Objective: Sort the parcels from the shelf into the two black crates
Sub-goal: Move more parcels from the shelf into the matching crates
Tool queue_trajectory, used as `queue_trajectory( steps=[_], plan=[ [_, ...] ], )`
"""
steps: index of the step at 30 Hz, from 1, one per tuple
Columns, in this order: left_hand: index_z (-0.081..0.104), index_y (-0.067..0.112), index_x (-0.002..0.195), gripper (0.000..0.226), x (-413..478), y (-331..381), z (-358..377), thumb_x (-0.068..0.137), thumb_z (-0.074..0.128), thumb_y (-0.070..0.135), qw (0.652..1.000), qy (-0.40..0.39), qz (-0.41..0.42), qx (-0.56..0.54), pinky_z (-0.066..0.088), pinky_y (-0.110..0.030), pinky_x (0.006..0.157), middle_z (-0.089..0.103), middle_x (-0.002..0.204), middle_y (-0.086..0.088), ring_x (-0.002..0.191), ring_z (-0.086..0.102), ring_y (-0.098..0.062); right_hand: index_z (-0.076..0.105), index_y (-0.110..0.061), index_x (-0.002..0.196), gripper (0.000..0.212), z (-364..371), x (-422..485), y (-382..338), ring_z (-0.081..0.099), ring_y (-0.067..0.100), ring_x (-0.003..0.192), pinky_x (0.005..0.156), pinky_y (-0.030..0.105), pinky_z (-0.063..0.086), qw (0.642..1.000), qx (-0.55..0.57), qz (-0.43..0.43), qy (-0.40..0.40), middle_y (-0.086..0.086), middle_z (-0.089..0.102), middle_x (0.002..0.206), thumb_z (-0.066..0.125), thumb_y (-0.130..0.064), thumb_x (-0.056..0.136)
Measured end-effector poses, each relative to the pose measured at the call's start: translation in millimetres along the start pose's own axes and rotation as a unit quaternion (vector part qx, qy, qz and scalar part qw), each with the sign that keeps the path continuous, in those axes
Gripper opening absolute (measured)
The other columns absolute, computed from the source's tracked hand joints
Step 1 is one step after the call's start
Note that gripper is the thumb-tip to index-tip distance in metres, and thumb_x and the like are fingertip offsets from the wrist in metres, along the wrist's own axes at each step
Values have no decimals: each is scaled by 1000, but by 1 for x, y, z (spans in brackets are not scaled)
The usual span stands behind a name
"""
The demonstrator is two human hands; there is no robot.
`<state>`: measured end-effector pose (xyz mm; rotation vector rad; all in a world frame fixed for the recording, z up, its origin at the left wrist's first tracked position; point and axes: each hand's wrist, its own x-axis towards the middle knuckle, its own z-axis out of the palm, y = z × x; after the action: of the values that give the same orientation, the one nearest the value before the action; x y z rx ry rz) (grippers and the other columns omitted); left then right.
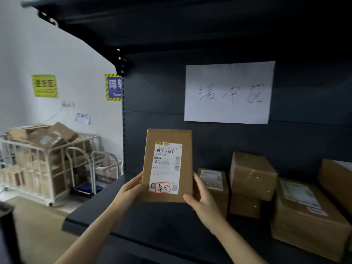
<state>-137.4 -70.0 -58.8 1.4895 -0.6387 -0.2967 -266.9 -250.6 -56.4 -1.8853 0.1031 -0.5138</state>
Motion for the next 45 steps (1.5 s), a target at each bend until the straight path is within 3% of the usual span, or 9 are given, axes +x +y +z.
queue_trajectory(
  steps=[4,11,18,21,24,26,31,37,45],
  plan=[
    [49,33,124,49,-4,-23,-29,90,52,-3,998,-4,-32,47,54,-21,77,73,101,11,95,68,-7,16,-30,147,70,32,12,23,27,5,137,111,28,26,998,-41,35,-19,-12,32,147,54,-9,91],
    [47,38,117,63,6,-55,-44,84,52,-15,989,66,-33,130,54,-21,72,73,82,20,85,68,-5,13,-31,147,77,59,22,46,29,9,137,114,32,28,994,-78,64,-36,-6,30,151,54,-2,89],
    [37,16,139,68,-1,-57,-32,80,70,10,958,155,-87,225,46,-41,93,62,116,-4,107,60,-26,13,-31,148,74,40,15,43,22,9,140,115,31,27,994,-82,66,-36,-11,22,152,55,-8,91],
    [53,9,99,26,-30,-43,-7,80,70,10,929,261,-35,260,42,-35,70,61,90,-10,84,58,-27,24,-26,145,65,9,3,40,30,4,135,111,28,32,995,-82,52,34,-9,31,148,55,-9,91],
    [51,16,70,23,-49,-39,26,80,68,3,945,205,38,253,40,-25,58,60,68,-3,62,55,-15,36,-22,140,54,-25,-10,39,41,2,122,101,22,38,987,-90,47,123,-6,45,137,55,-8,91],
    [54,22,68,28,-46,-40,51,79,68,0,954,139,81,253,42,-17,59,61,68,0,71,57,-11,42,-19,136,48,-43,-15,42,45,4,116,95,19,39,979,-100,49,172,-3,50,131,55,-9,91],
    [58,22,110,23,-9,-31,115,88,61,15,970,-1,93,226,41,-2,73,61,103,7,90,56,1,48,-14,131,41,-66,-21,57,48,6,109,93,22,39,962,-120,77,234,0,53,127,56,-11,91],
    [36,11,142,53,51,-32,144,94,52,29,988,31,-51,146,33,-28,104,44,142,-5,131,41,-20,47,-10,133,42,-73,-14,74,51,15,118,98,25,39,957,-101,130,238,5,53,131,55,-15,92],
    [43,15,139,53,70,-38,161,95,43,44,987,27,-146,62,40,-31,95,53,130,-7,113,51,-21,48,-15,134,42,-66,-2,76,54,14,117,102,37,45,962,-69,152,217,3,56,129,54,-21,93]
  ],
)
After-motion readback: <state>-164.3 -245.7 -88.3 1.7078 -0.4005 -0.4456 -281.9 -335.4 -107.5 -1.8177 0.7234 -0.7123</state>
